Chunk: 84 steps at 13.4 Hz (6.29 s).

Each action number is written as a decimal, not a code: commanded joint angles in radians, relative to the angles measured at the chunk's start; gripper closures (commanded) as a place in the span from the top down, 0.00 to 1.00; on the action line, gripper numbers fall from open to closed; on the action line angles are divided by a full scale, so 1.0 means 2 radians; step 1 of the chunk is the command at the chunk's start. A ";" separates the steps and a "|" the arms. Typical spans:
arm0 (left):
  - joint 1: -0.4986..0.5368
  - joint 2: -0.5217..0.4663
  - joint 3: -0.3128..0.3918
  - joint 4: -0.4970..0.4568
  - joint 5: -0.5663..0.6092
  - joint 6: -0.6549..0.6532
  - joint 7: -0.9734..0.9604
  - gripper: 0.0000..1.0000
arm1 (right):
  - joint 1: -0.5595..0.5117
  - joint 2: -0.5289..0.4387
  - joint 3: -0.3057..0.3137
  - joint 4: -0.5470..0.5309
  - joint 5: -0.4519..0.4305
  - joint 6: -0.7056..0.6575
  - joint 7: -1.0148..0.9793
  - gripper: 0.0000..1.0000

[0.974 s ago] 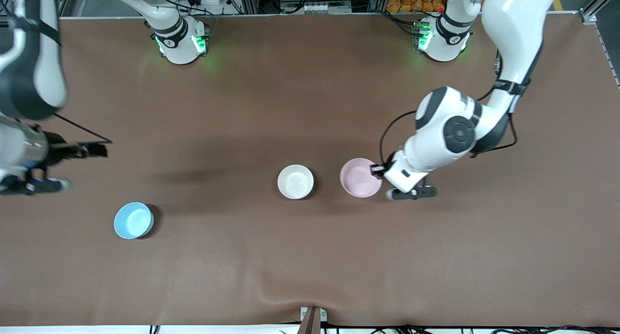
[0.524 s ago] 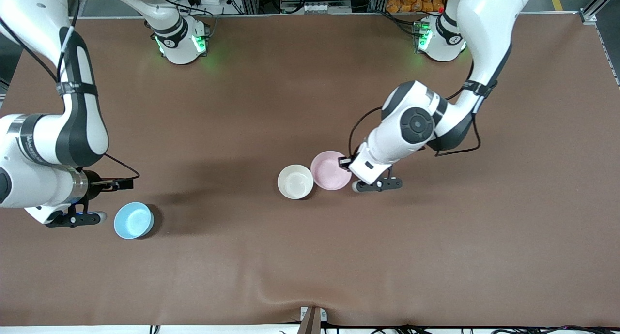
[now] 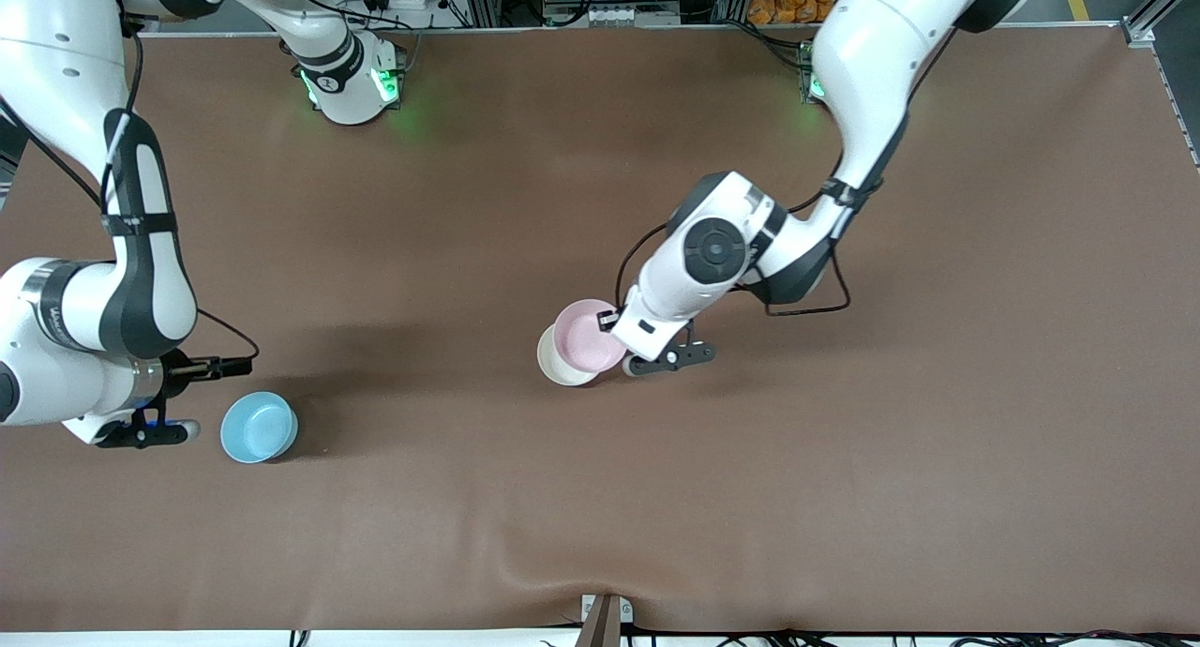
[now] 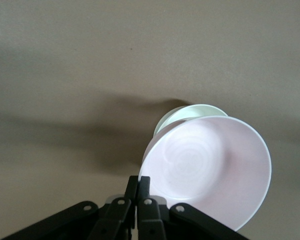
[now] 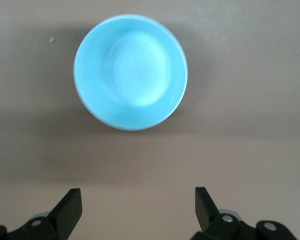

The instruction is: Stack pink and blue bowls on white bowl

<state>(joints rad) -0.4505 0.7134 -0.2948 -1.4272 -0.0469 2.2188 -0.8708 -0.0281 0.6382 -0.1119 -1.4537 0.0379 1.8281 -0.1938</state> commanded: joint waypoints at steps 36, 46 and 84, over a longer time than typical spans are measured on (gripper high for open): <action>0.072 -0.173 0.035 0.023 0.032 -0.230 0.036 1.00 | 0.058 0.020 0.037 0.042 0.073 0.054 -0.130 0.00; 0.174 -0.271 0.035 0.023 0.032 -0.342 0.189 1.00 | 0.197 -0.032 0.038 -0.081 0.190 0.157 0.064 0.00; 0.198 -0.403 0.116 -0.106 0.024 -0.329 0.364 1.00 | 0.229 -0.083 0.025 -0.115 0.220 0.199 0.161 1.00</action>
<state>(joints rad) -0.0507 -0.0702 -0.0704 -1.6147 0.0027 1.5668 -0.1468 0.5041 0.5755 -0.0648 -1.6570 0.4711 2.3211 0.1447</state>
